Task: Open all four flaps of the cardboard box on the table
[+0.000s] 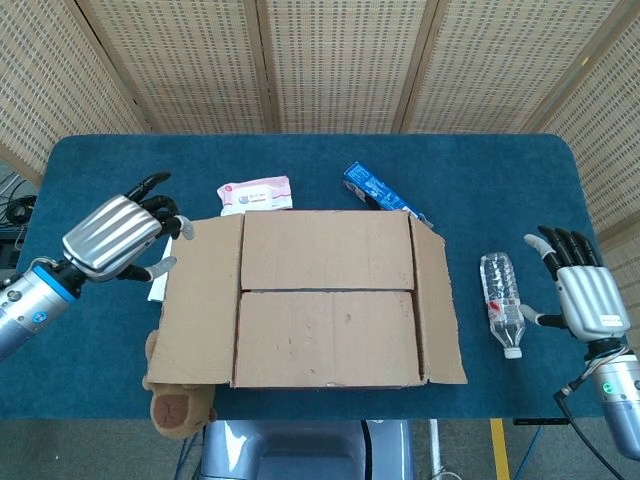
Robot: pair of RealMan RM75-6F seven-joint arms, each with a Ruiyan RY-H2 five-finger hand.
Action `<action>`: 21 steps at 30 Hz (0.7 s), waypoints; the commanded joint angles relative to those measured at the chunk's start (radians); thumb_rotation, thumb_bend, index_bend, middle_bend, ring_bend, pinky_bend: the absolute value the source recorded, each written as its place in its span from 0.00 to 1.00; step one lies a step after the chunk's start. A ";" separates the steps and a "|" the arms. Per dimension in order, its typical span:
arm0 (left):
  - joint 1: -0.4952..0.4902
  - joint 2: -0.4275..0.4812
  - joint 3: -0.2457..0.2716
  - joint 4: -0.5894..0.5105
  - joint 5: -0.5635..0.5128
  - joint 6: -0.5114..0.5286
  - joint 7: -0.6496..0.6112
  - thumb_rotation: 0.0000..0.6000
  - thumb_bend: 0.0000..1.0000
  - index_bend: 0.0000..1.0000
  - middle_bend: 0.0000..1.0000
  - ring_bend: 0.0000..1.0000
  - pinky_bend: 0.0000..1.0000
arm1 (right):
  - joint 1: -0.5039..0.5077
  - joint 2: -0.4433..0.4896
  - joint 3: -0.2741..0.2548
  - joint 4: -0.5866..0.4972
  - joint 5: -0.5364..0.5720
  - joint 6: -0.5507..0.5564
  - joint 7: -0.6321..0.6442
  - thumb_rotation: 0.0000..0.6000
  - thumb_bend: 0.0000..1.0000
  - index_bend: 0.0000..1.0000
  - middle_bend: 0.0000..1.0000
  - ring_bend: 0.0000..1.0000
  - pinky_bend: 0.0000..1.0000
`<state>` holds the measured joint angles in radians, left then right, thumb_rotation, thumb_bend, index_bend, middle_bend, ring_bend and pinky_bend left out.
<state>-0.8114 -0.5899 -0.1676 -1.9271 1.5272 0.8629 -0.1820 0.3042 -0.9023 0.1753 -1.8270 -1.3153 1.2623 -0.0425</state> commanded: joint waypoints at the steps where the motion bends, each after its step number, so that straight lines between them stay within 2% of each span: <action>1: 0.027 -0.096 -0.016 -0.025 -0.094 0.049 0.137 0.93 0.36 0.28 0.33 0.18 0.00 | -0.002 -0.002 -0.001 0.000 -0.001 0.003 0.001 1.00 0.13 0.13 0.07 0.00 0.04; 5: 0.031 -0.159 -0.022 -0.035 -0.153 0.069 0.236 0.93 0.29 0.17 0.19 0.05 0.00 | -0.004 -0.006 -0.005 0.000 -0.006 0.006 -0.001 1.00 0.13 0.13 0.07 0.00 0.04; 7: 0.025 -0.189 -0.023 -0.039 -0.179 0.066 0.277 0.96 0.25 0.12 0.14 0.01 0.00 | -0.004 -0.010 -0.008 0.002 -0.008 0.002 -0.001 1.00 0.13 0.13 0.07 0.00 0.04; 10: 0.015 -0.219 -0.030 -0.043 -0.215 0.064 0.324 1.00 0.21 0.07 0.07 0.00 0.00 | -0.002 -0.015 -0.009 0.004 -0.008 -0.001 0.000 1.00 0.13 0.13 0.07 0.00 0.04; 14: -0.010 -0.262 -0.037 -0.055 -0.277 0.042 0.390 0.99 0.20 0.02 0.01 0.00 0.00 | 0.002 -0.021 -0.008 0.007 -0.013 -0.002 -0.003 1.00 0.13 0.13 0.07 0.00 0.04; 21: -0.040 -0.336 -0.037 -0.056 -0.360 0.033 0.466 0.99 0.20 0.00 0.00 0.00 0.00 | 0.001 -0.029 -0.007 0.008 -0.019 0.010 -0.011 1.00 0.13 0.13 0.07 0.00 0.04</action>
<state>-0.8427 -0.9095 -0.2051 -1.9827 1.1828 0.8981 0.2686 0.3050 -0.9310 0.1685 -1.8196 -1.3338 1.2718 -0.0536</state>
